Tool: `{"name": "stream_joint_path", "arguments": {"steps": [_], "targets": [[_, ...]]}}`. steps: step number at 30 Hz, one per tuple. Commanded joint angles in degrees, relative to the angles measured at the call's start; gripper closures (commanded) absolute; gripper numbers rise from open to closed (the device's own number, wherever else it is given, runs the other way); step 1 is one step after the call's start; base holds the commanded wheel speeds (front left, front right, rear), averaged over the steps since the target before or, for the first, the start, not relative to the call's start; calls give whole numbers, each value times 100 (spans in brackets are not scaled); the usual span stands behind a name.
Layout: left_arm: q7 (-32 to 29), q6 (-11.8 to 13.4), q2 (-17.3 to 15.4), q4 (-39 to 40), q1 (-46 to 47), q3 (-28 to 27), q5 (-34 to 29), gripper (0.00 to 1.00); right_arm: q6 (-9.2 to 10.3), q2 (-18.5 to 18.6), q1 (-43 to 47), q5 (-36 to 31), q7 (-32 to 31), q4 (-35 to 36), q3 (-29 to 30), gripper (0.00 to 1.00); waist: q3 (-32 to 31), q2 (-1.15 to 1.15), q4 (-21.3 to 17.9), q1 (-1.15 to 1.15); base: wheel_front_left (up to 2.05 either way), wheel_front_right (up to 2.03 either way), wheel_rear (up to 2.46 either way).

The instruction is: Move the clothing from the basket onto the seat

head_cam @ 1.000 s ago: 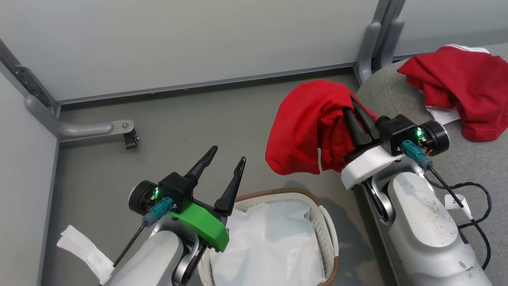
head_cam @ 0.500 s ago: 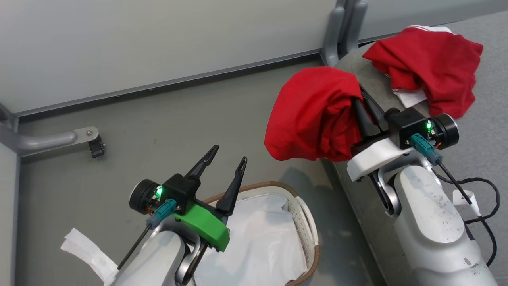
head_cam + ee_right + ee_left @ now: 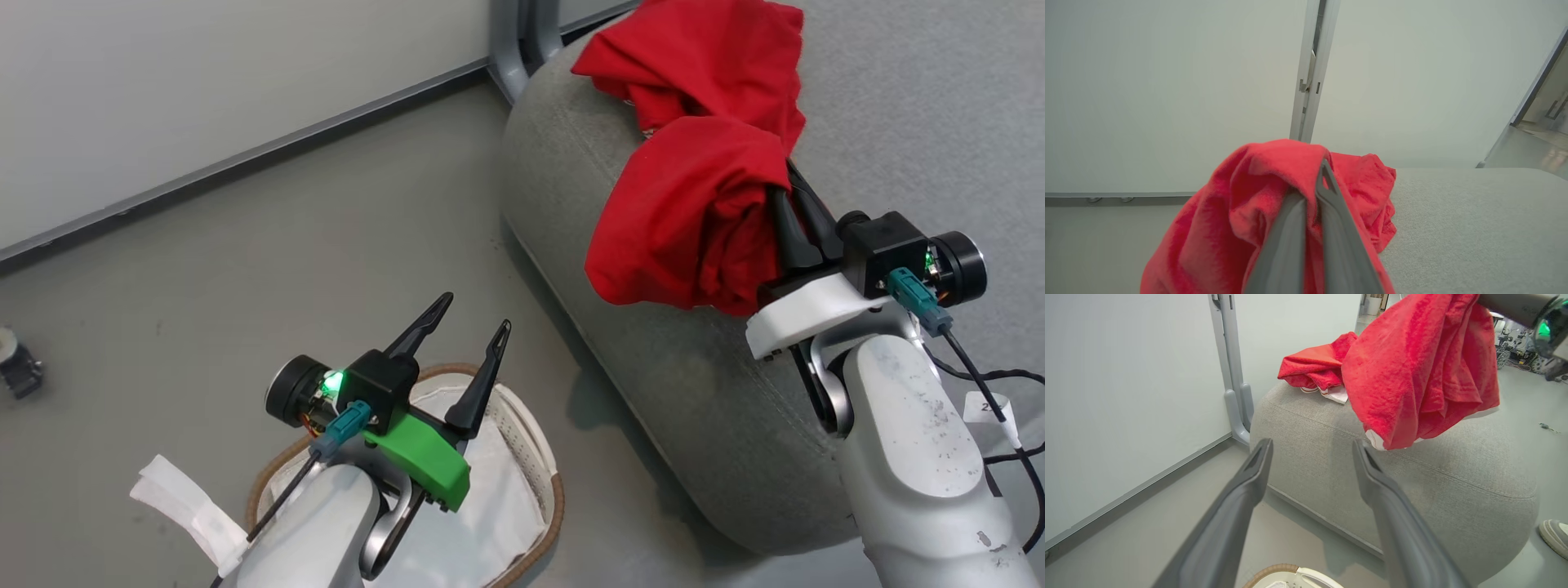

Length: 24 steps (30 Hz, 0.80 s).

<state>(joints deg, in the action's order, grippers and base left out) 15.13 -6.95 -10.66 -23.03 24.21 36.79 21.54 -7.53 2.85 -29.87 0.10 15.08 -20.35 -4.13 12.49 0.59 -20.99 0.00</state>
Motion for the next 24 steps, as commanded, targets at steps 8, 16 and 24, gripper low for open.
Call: {"name": "stream_joint_path", "arguments": {"steps": [8, 16, 24], "targets": [[1, -42, -26, 1, 196, 90, -58, 0, 8, 7, -59, -109, 14, 57, 112, 100, 476, -59, -510, 0, 0, 0, 0], [1, -48, 39, 82, 386, 163, -174, 0, 8, 11, -955, -1029, 14, 242, 661, 100, 770, -59, 31, 0, 0, 0, 0], [1, -56, 185, 141, 665, 268, -319, 0, 8, 802, -2435, -1644, 13, -60, 1367, 100, 1142, -59, 889, 0, 0, 0, 0]]}}
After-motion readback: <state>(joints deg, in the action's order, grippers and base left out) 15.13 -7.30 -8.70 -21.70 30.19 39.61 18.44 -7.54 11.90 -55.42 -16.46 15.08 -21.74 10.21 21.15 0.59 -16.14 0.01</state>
